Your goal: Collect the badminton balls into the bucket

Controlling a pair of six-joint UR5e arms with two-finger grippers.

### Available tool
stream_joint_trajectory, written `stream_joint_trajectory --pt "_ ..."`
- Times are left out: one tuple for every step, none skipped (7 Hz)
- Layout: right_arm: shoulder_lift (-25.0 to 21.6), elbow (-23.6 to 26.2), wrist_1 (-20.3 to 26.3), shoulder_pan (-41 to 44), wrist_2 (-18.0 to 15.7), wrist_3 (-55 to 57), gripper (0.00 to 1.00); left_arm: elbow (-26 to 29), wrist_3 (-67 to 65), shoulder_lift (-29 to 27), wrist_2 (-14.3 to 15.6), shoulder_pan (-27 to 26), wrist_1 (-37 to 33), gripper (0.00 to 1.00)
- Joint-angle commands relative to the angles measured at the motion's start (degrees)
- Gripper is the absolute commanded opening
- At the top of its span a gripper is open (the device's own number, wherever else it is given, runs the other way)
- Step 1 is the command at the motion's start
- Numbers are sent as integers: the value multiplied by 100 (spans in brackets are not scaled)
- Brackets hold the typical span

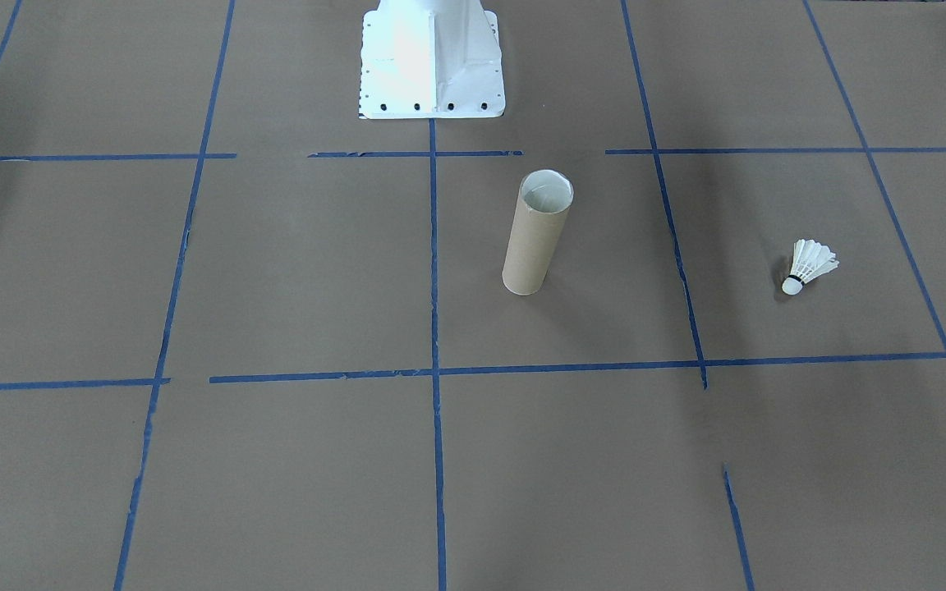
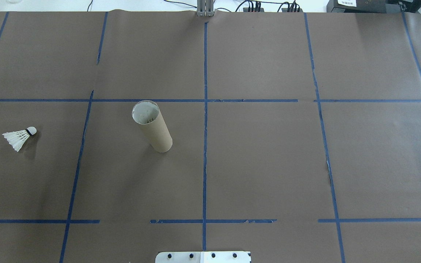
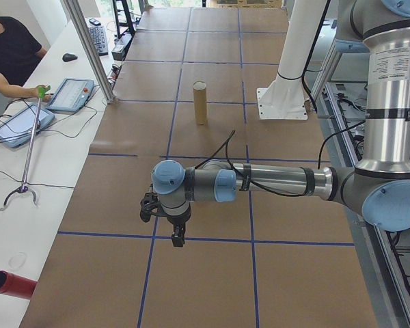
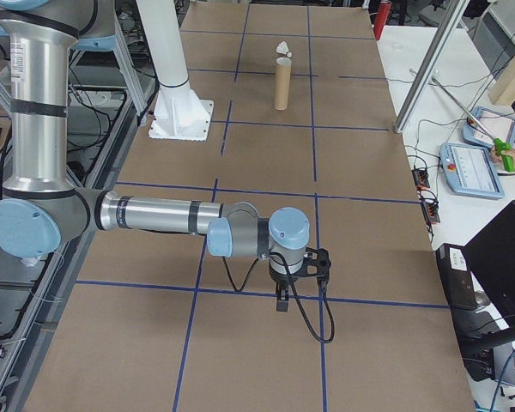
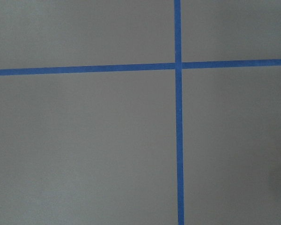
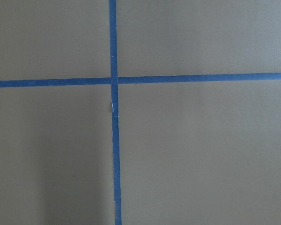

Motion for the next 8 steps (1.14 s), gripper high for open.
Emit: stream_joint_trajectory --pt "0 -9 0 0 0 0 100 3 20 5 -5 2 -48 100" --pt "0 0 0 0 0 0 100 47 -14 -64 3 11 -31 100" --pt "0 0 0 0 -9 0 100 -5 -41 -152 -5 20 -57 100" --pt "0 0 0 0 0 0 100 -84 -58 -292 -14 37 -101 100" --pt "0 0 0 0 0 0 100 -154 -163 -415 -179 55 -136 100" --pt "0 0 0 0 0 0 100 -181 -738 -434 -451 203 -624 100" --pt "0 0 0 0 -9 0 100 -208 -1519 -408 -506 370 -1299 100" --pt "0 0 0 0 0 0 100 -295 -2066 -286 -506 528 -1766 100"
